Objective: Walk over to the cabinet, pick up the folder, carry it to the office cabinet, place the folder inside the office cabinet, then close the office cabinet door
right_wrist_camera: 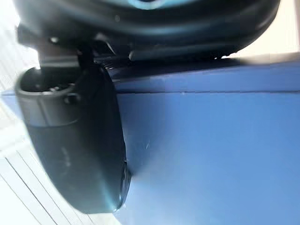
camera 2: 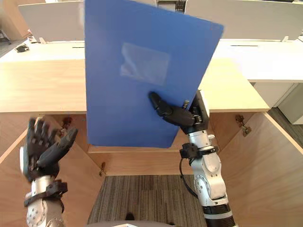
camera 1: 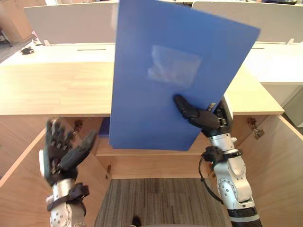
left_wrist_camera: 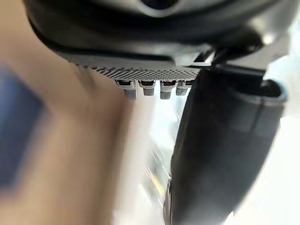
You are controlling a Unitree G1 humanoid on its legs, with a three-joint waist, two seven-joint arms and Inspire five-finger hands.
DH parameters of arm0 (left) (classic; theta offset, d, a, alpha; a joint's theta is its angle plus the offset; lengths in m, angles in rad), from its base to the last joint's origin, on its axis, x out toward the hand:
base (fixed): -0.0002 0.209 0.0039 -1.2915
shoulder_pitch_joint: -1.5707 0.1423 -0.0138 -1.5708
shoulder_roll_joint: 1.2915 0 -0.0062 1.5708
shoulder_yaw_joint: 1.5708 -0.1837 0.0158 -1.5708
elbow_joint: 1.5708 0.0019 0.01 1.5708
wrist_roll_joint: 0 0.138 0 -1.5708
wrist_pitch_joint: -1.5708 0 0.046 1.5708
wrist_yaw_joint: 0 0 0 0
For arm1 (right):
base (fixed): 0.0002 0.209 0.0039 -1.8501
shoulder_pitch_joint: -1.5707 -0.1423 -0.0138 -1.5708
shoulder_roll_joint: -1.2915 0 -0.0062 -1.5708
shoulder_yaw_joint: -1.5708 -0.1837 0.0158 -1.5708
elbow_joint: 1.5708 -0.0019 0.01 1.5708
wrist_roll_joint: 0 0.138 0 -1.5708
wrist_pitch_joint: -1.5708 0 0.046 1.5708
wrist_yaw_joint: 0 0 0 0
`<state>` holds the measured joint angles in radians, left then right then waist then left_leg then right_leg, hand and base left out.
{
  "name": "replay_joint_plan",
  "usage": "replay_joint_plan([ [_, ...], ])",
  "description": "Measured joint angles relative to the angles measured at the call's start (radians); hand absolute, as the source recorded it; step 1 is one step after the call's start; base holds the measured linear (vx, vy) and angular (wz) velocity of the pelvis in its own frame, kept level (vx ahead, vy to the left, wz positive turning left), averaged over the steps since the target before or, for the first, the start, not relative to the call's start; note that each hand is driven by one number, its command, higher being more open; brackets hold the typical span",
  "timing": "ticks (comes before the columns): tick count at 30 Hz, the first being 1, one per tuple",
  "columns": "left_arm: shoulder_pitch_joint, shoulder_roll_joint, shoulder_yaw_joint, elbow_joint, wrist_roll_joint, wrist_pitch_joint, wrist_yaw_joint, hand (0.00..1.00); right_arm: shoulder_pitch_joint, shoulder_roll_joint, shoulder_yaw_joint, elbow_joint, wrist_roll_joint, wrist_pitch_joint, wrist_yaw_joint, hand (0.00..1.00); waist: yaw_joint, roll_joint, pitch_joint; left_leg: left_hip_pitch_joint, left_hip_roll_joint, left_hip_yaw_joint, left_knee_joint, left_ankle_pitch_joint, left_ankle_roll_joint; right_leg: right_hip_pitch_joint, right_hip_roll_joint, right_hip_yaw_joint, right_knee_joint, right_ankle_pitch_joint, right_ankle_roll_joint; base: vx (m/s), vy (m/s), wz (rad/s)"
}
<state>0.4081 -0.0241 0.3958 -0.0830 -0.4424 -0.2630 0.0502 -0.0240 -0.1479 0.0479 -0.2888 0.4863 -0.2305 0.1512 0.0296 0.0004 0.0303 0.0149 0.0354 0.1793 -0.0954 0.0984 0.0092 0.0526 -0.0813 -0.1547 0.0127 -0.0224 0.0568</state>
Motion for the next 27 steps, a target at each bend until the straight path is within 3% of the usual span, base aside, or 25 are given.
replay_joint_plan([
  [4,0.051,-0.003,0.009,0.194,0.026,0.044,0.037,1.00,0.000,0.003,0.001,-0.017,0.001,-0.020,-0.008,0.00,0.003,-0.001,-0.001,-0.015,0.001,-0.004,0.000,0.000,0.000,-0.014,-0.003,-0.006,-0.003,0.000,0.000,0.01,0.000,0.04],
  [10,-0.001,0.006,-0.012,0.564,0.159,0.070,0.020,1.00,0.004,-0.029,0.189,0.010,-0.048,-0.023,-0.007,0.00,0.005,-0.008,0.019,-0.048,0.005,-0.003,0.007,0.001,-0.002,-0.054,-0.003,-0.006,0.010,0.000,0.000,0.00,0.000,0.00],
  [12,-0.068,0.021,-0.016,0.687,0.172,0.079,0.015,1.00,-0.022,-0.049,0.256,0.035,-0.106,-0.024,-0.010,0.00,0.003,-0.017,0.066,-0.098,0.011,-0.002,0.038,-0.006,-0.013,-0.105,-0.004,-0.005,0.054,-0.006,-0.006,-0.05,-0.001,-0.01],
  [13,-0.130,0.046,-0.037,0.774,0.189,0.084,0.015,1.00,-0.071,-0.058,0.305,0.083,-0.163,-0.024,-0.021,0.00,0.003,-0.027,0.133,-0.164,0.020,-0.002,0.123,-0.034,-0.013,-0.161,-0.006,0.002,0.113,-0.021,-0.013,-0.12,-0.007,-0.03],
  [14,-0.154,0.059,-0.053,0.808,0.193,0.085,0.015,1.00,-0.094,-0.061,0.324,0.111,-0.184,-0.024,-0.026,0.00,0.003,-0.029,0.158,-0.194,0.024,-0.002,0.163,-0.048,-0.010,-0.188,-0.008,0.006,0.144,-0.030,-0.013,-0.19,-0.009,-0.05],
  [19,-0.287,0.103,-0.119,0.966,0.206,0.096,0.013,1.00,-0.224,-0.082,0.417,0.299,-0.394,0.003,-0.094,0.00,0.007,-0.020,0.311,-0.430,0.065,0.002,0.469,-0.161,-0.007,-0.410,-0.015,0.029,0.401,-0.121,-0.021,-0.19,0.025,-0.07],
  [21,-0.340,0.122,-0.131,0.960,0.206,0.084,0.016,1.00,-0.264,-0.098,0.420,0.350,-0.474,0.007,-0.127,0.00,0.011,-0.003,0.367,-0.526,0.077,0.004,0.557,-0.187,-0.004,-0.516,-0.020,0.040,0.502,-0.152,-0.025,-0.15,0.007,-0.09],
  [24,-0.416,0.143,-0.167,0.964,0.206,0.080,0.020,1.00,-0.327,-0.089,0.393,0.415,-0.488,0.024,-0.178,0.00,0.007,0.034,0.405,-0.681,0.102,0.002,0.690,-0.218,0.005,-0.673,-0.016,0.054,0.622,-0.174,-0.028,-0.13,0.008,-0.18],
  [27,-0.461,0.125,-0.168,0.944,0.205,0.074,0.034,1.00,-0.344,-0.051,0.323,0.432,-0.472,0.041,-0.217,0.00,0.010,0.046,0.418,-0.778,0.119,-0.002,0.773,-0.252,0.006,-0.765,-0.016,0.054,0.698,-0.199,-0.029,-0.08,0.014,-0.03],
])
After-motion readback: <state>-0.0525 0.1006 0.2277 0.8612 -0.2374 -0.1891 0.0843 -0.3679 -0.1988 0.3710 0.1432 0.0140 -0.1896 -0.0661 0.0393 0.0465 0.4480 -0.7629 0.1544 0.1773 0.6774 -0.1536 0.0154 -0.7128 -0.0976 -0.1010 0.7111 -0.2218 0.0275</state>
